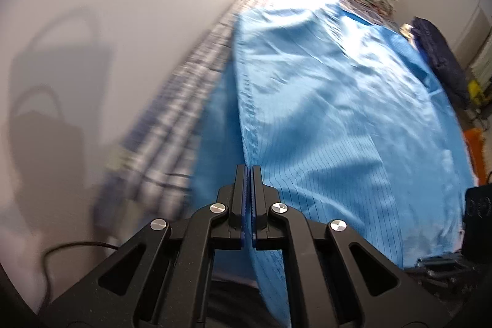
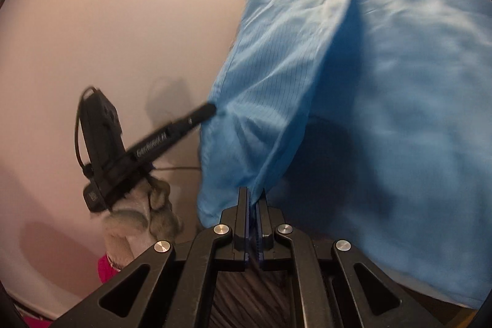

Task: Fold large clothes

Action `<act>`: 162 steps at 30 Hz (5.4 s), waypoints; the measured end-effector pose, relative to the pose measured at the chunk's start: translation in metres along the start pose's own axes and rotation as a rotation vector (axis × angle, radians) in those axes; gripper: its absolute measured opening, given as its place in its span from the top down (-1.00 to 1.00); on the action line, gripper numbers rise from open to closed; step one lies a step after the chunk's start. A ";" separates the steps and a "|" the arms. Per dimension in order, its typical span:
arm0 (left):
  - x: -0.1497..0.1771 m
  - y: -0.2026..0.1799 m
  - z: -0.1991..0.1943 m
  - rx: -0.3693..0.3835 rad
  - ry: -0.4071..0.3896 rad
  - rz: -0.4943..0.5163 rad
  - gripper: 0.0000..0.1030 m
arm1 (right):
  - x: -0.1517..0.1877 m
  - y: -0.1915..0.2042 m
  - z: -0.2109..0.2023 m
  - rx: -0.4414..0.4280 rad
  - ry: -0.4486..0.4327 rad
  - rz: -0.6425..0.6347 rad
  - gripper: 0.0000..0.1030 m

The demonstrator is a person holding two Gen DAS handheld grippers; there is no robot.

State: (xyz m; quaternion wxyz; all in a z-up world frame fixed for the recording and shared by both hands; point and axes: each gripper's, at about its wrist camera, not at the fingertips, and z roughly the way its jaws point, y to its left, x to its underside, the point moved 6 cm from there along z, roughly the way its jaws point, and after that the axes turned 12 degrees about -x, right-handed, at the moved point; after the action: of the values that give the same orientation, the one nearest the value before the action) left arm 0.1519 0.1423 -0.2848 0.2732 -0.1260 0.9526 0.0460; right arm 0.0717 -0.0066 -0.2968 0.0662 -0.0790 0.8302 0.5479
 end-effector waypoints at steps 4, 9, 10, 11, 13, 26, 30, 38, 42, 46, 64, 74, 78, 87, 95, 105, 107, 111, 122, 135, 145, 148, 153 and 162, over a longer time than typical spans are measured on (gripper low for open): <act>0.006 0.017 0.016 -0.036 0.036 -0.025 1.00 | 0.006 0.021 0.042 -0.007 0.093 -0.078 0.98; 0.020 0.016 0.031 -0.027 0.067 -0.019 1.00 | 0.007 0.013 0.059 0.047 0.152 -0.099 0.98; 0.022 0.016 0.031 -0.020 0.066 -0.020 1.00 | 0.005 0.012 0.056 0.047 0.147 -0.097 0.98; 0.022 0.015 0.030 -0.013 0.065 -0.022 1.00 | 0.005 0.012 0.052 0.044 0.144 -0.095 0.98; 0.022 0.018 0.026 -0.003 0.054 -0.024 1.00 | 0.000 0.015 0.040 0.051 0.130 -0.109 0.98; 0.026 0.031 0.019 -0.044 0.024 0.007 1.00 | -0.041 -0.006 -0.040 0.097 0.006 -0.167 -0.04; 0.012 0.026 0.012 -0.024 -0.006 0.003 0.98 | -0.100 -0.034 -0.067 0.203 -0.121 -0.149 -0.03; 0.008 0.008 0.017 0.009 -0.004 0.033 0.97 | -0.199 -0.109 -0.059 0.332 -0.234 -0.002 -0.03; 0.010 0.012 0.022 0.005 0.006 0.027 0.97 | -0.219 -0.119 -0.050 0.306 -0.281 0.031 0.30; 0.010 0.017 0.025 0.000 0.006 0.013 0.98 | -0.221 -0.106 -0.025 0.299 -0.254 -0.022 1.00; 0.047 0.043 -0.008 0.076 0.005 -0.022 0.36 | -0.194 -0.072 -0.030 0.544 -0.166 -0.244 0.41; 0.080 0.020 -0.009 0.121 0.075 0.064 0.73 | -0.142 -0.049 0.016 0.460 -0.026 -0.321 0.42; 0.076 0.028 0.003 -0.015 0.056 0.081 0.96 | -0.144 -0.058 0.035 0.463 -0.018 -0.287 0.43; 0.074 0.036 -0.013 0.216 0.086 -0.042 -0.09 | -0.144 -0.048 0.044 0.458 0.004 -0.330 0.42; 0.078 0.026 0.002 0.093 0.086 0.024 1.00 | -0.135 -0.055 0.044 0.461 0.023 -0.318 0.42; 0.068 0.046 -0.010 0.125 0.055 -0.048 0.82 | -0.139 -0.049 0.058 0.481 0.039 -0.344 0.39; 0.073 0.037 -0.011 0.202 0.096 -0.050 0.20 | -0.133 -0.042 0.055 0.471 0.047 -0.365 0.40; 0.083 0.020 -0.004 0.169 0.107 0.013 0.45 | -0.120 -0.034 0.050 0.470 0.058 -0.388 0.40; 0.080 0.044 -0.006 0.091 0.087 0.005 1.00 | -0.109 -0.035 0.065 0.457 0.098 -0.389 0.39; 0.016 0.022 0.018 0.118 0.042 -0.004 0.02 | -0.122 -0.039 0.054 0.469 0.054 -0.365 0.42; 0.017 0.017 0.057 0.084 0.101 0.013 0.81 | -0.127 -0.059 0.047 0.492 0.061 -0.354 0.43; 0.015 0.013 0.052 0.100 0.068 0.001 0.96 | -0.127 -0.060 0.049 0.485 0.066 -0.353 0.43; 0.008 0.008 0.027 0.122 -0.017 0.012 0.99 | -0.131 -0.059 0.052 0.452 0.099 -0.334 0.25; 0.002 0.000 0.008 0.128 -0.084 0.045 1.00 | -0.204 0.001 0.074 0.280 0.046 -0.257 -0.18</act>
State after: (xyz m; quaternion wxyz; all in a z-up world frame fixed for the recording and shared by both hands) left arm 0.1543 0.1431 -0.2932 0.3195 -0.0850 0.9438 -0.0035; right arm 0.2729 0.0736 -0.2843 0.1269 -0.1866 0.8826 0.4124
